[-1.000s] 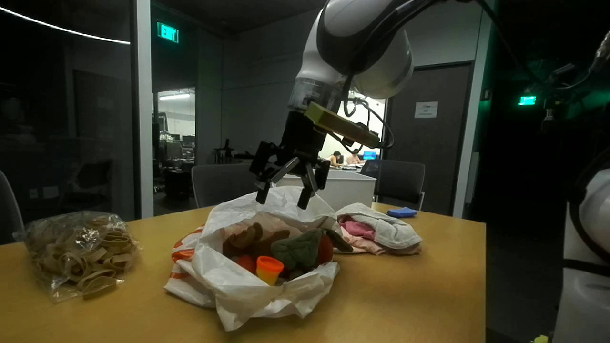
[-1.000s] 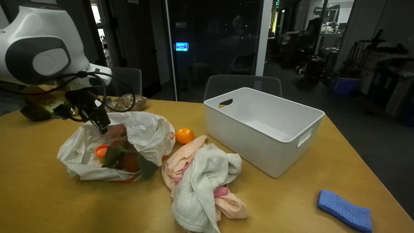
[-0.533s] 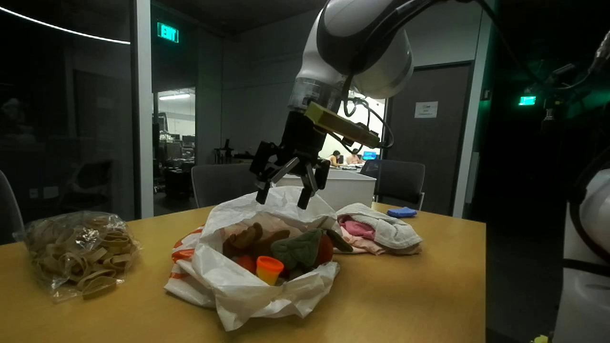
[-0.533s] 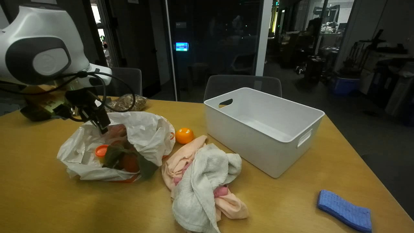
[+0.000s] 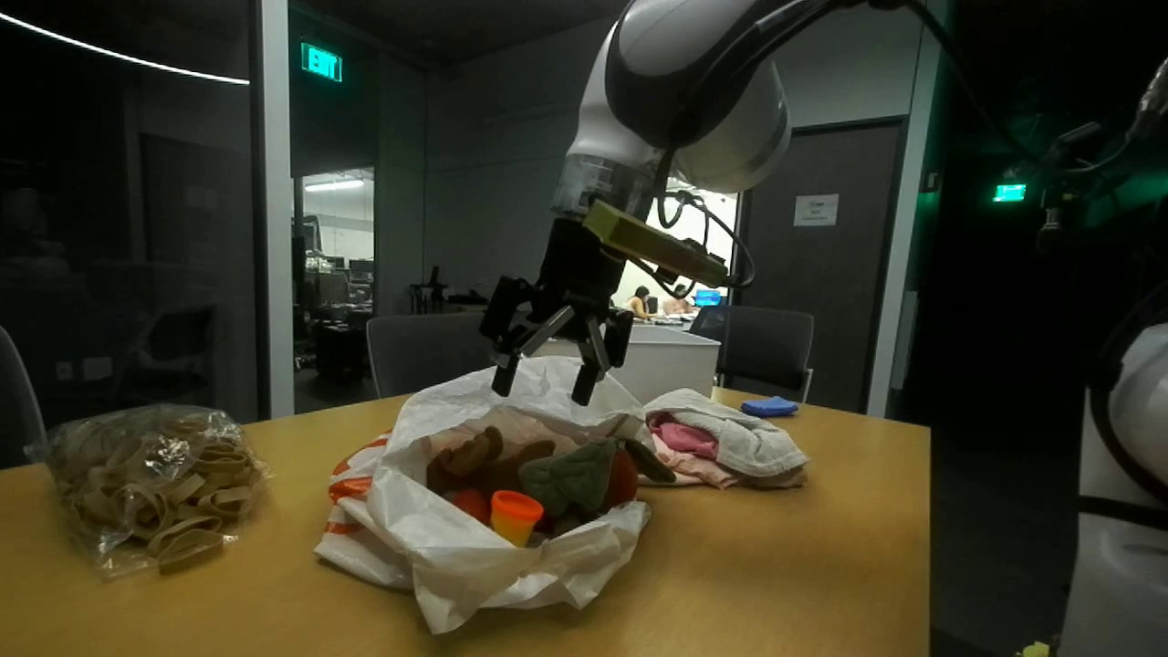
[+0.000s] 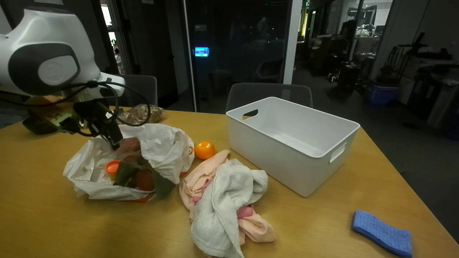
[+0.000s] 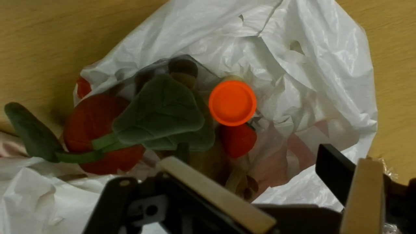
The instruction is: Move all the objects from the plastic bag and place them on the table top
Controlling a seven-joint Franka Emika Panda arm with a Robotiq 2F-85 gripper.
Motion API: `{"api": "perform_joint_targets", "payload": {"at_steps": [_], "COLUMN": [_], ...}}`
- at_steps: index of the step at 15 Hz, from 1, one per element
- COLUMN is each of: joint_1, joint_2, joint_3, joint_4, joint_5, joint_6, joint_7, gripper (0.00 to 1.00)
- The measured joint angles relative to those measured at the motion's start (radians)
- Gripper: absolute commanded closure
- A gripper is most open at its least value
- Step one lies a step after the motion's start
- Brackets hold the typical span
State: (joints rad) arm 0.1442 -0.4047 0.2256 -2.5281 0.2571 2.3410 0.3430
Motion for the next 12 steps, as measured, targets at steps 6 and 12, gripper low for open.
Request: {"api": "perform_joint_targets", "payload": {"at_steps": [6,12], "joint_1": [-0.042,-0.108], "joint_2": [0.076,0.165], "joint_3": [-0.033,-0.101], "joint_4": [-0.001,-0.018], "joint_5": [-0.027,-0.052], "joint_6": [0.037,0.039], "joint_7": [0.008,0.028], "gripper": [0.0,0.0]}}
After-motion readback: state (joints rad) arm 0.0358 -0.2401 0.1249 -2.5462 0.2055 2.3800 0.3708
